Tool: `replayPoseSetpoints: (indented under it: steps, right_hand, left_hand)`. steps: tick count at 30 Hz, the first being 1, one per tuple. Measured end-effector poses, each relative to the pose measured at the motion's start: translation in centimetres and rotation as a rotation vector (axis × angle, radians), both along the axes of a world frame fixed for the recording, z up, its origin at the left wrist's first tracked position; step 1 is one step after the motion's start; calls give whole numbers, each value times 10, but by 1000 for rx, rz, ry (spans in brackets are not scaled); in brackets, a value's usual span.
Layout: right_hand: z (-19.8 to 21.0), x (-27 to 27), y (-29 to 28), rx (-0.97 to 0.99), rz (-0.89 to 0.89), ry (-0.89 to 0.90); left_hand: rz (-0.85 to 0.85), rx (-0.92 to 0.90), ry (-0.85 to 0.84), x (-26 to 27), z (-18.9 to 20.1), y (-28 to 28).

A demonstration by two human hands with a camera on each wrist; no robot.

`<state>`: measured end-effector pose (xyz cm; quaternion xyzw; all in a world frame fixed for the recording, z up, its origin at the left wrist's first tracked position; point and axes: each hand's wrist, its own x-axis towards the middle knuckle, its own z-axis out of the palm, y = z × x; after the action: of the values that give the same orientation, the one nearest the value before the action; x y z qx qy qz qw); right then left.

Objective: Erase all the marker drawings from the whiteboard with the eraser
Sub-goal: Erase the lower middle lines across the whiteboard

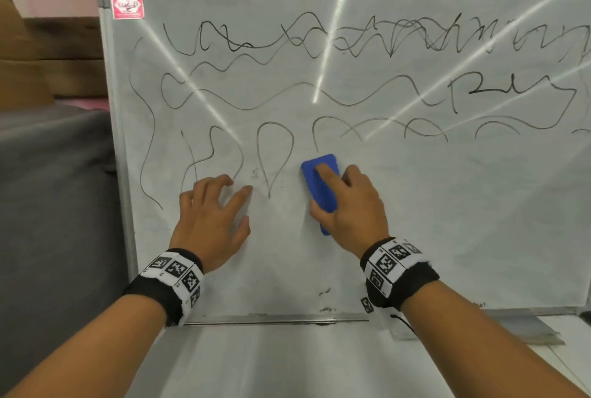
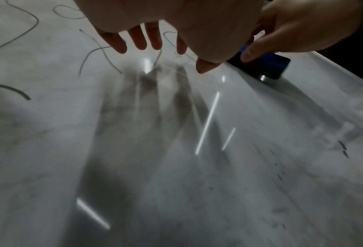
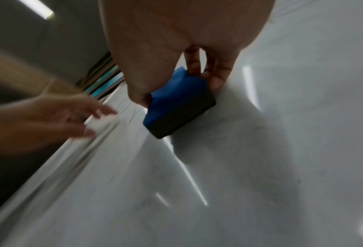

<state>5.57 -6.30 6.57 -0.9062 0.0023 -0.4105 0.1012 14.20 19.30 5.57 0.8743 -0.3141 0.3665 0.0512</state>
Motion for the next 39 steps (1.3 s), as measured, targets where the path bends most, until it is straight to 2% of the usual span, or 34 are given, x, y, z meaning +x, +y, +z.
replayPoseSetpoints:
  steps: [2,3,7,12,13,17,21,29,32,35,39]
  right_hand:
    - [-8,1,8,-160,57,25]
    - [-8,2,7,-166,50,20]
    - [2,10,2,79,-41,-59]
    - [-17,9,31,-168,103,48]
    - [-17,9,28,-142,87,41]
    - [-9,5,5,176,-40,-94]
    - [-25,-10,5,140,-21,-48]
    - [-12,11,32,149,-14,-24]
    - [-26,10,51,109,35,48]
    - [-44,6,64,27,42,99]
    - [-22,20,72,32,34,82]
  left_hand:
    - [23,-46,12,2,0,7]
    - [36,-75,21,3,1,11]
    - [89,-157,52,12,4,33]
    - [140,-241,75,20,2,55]
    - [151,-254,79,21,0,58]
    - [161,-261,76,23,-6,68]
    - [167,-306,87,28,-4,73]
    - [193,-571,189,40,6,73]
    - [173,-691,247,46,12,72]
    - [213,-780,231,50,17,72]
    - [307,-927,269,56,22,77]
